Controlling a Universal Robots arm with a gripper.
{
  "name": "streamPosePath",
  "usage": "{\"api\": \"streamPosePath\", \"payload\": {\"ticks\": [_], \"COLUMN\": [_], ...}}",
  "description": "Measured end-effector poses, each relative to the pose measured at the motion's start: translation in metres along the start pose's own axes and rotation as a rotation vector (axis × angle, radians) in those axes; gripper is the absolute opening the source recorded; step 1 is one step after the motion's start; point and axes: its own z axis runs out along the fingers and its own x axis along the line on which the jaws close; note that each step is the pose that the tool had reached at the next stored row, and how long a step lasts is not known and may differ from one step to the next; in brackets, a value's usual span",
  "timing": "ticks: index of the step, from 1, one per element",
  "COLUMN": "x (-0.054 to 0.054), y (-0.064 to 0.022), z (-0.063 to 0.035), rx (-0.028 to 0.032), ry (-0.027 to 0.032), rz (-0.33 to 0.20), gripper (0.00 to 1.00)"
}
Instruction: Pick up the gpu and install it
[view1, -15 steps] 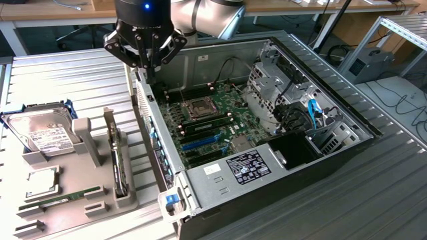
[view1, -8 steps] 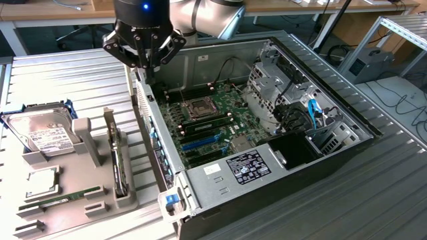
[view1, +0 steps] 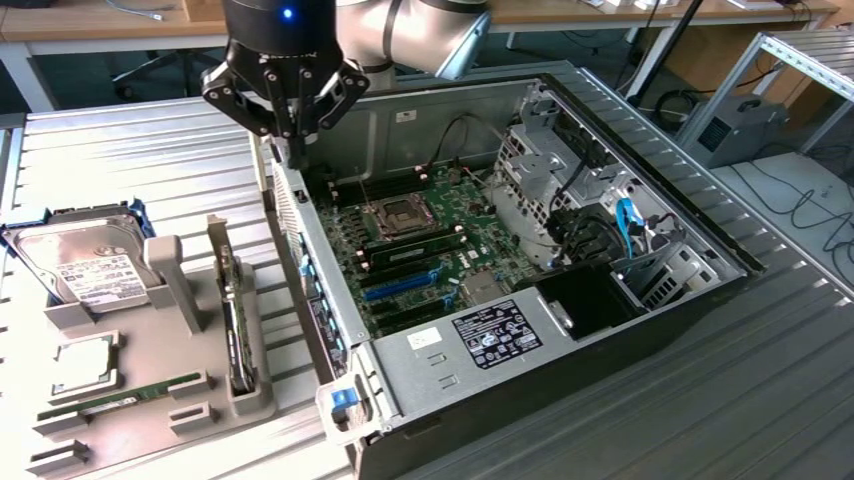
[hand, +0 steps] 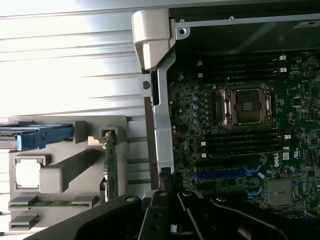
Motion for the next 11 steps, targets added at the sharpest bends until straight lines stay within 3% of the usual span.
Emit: {"api": "streamPosePath", "payload": {"ticks": [11], "x": [0.0038], "y": [-0.0003], "z": [0.0002], "rx": [0.0], "ry": [0.0], "rz": [0.0], "gripper": [0.11]}}
